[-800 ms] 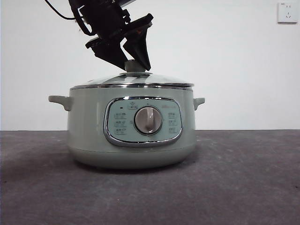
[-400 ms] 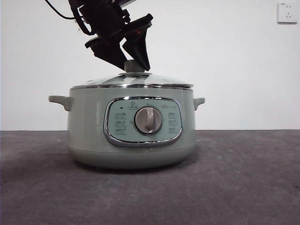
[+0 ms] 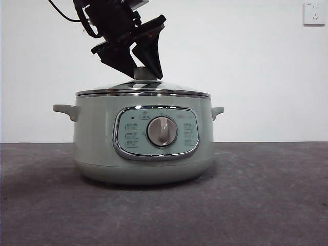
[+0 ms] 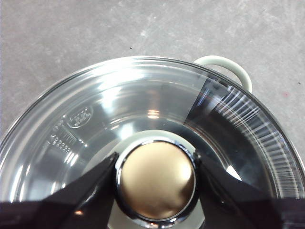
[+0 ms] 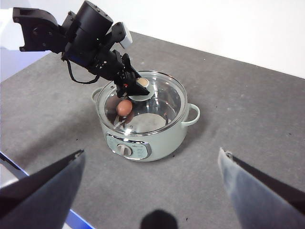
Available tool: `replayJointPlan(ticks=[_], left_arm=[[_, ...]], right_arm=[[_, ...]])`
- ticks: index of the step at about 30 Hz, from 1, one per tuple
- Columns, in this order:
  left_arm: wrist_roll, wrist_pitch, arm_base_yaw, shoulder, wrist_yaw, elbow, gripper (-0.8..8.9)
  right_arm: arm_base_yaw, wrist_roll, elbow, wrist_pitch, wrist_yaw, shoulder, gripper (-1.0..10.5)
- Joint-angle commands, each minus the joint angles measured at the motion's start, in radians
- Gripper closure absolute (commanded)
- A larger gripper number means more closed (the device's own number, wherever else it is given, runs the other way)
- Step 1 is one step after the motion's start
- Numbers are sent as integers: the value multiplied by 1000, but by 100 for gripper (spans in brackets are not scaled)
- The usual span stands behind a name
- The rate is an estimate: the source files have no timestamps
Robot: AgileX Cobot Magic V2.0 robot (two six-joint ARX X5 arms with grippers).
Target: Pick up the egg,open the lid,put the egg in the pot,close the lid
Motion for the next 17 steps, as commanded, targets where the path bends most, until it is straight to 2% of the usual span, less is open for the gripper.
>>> replayJointPlan(ticks=[1, 10, 12, 15, 17], left_arm=[[18, -8, -2, 5, -8, -1, 822], [18, -5, -2, 6, -6, -1, 803], [18, -5, -2, 6, -2, -1, 729], [18, -3, 0, 6, -1, -1, 524], [18, -3, 1, 6, -1, 0, 439]], right_arm=[[1, 7, -6, -24, 4, -4, 475], [1, 8, -6, -24, 4, -4, 475], [1, 8, -6, -24, 4, -4, 475], [1, 8, -6, -24, 4, -4, 475], [1, 8, -6, -24, 4, -4, 475]])
